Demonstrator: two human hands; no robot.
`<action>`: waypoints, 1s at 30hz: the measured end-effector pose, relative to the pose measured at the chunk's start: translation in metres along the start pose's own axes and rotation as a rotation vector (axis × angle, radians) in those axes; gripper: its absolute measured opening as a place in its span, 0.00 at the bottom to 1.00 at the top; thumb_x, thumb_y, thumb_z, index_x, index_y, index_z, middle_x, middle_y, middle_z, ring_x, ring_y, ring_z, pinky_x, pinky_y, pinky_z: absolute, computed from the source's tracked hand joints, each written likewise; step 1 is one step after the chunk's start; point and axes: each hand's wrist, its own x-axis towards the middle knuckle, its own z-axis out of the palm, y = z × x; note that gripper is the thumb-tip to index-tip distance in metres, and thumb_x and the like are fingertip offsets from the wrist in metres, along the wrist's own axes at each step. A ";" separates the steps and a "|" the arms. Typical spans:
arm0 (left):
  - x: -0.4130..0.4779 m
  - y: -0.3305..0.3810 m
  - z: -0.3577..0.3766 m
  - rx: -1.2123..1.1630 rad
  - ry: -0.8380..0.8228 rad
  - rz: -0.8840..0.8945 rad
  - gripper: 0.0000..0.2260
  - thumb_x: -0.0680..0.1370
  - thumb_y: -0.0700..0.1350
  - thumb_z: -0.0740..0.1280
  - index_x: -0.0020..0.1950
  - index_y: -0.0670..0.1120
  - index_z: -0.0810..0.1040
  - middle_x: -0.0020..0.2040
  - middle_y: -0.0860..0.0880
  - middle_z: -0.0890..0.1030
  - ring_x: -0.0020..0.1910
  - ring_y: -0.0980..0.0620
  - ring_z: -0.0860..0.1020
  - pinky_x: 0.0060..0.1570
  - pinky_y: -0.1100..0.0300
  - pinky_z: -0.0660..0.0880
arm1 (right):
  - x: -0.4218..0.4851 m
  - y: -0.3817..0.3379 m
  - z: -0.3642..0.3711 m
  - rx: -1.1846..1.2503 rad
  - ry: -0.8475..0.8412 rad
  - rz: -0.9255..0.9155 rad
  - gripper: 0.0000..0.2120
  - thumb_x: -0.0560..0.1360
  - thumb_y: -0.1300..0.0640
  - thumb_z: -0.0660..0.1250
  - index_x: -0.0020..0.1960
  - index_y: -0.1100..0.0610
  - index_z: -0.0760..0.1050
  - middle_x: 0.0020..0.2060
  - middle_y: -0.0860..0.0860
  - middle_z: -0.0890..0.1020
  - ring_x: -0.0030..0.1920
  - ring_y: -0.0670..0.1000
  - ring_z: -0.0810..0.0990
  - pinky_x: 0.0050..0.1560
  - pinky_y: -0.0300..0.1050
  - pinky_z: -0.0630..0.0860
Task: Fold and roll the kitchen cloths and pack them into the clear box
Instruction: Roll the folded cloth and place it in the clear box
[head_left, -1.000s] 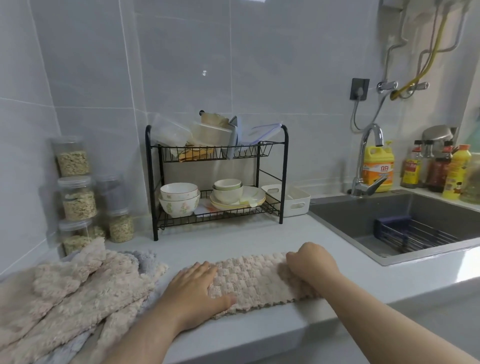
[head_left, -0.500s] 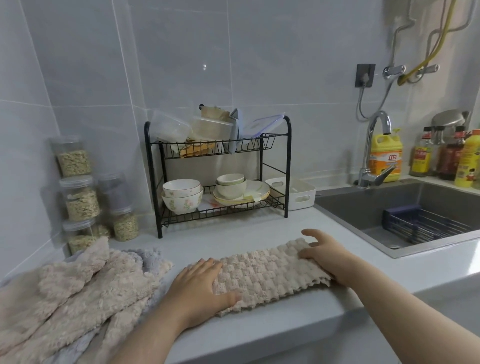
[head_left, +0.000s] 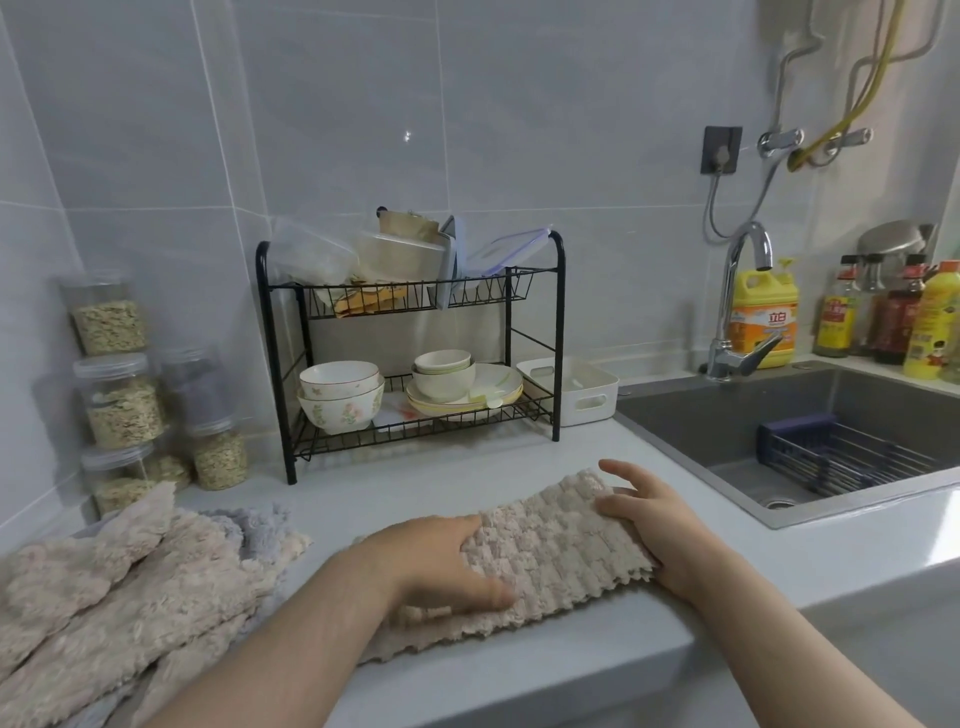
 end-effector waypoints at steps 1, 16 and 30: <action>0.004 0.001 -0.001 0.024 -0.039 -0.006 0.51 0.62 0.77 0.63 0.79 0.55 0.51 0.78 0.54 0.60 0.75 0.51 0.62 0.72 0.53 0.61 | 0.000 0.000 0.000 0.010 0.001 -0.002 0.23 0.75 0.71 0.65 0.66 0.54 0.72 0.54 0.63 0.80 0.44 0.61 0.84 0.39 0.50 0.82; -0.009 -0.049 0.021 -0.075 0.400 -0.169 0.26 0.79 0.64 0.53 0.75 0.54 0.62 0.69 0.51 0.69 0.68 0.49 0.66 0.66 0.52 0.66 | -0.003 -0.053 -0.014 -0.361 0.156 0.043 0.27 0.74 0.67 0.66 0.70 0.52 0.68 0.42 0.59 0.81 0.32 0.58 0.81 0.32 0.50 0.79; -0.020 -0.091 0.023 -1.014 0.862 -0.255 0.09 0.81 0.41 0.57 0.52 0.45 0.77 0.52 0.53 0.73 0.52 0.53 0.69 0.52 0.60 0.65 | -0.022 -0.052 0.147 -0.976 0.009 -0.216 0.25 0.70 0.62 0.62 0.67 0.54 0.68 0.52 0.54 0.81 0.47 0.55 0.81 0.40 0.47 0.78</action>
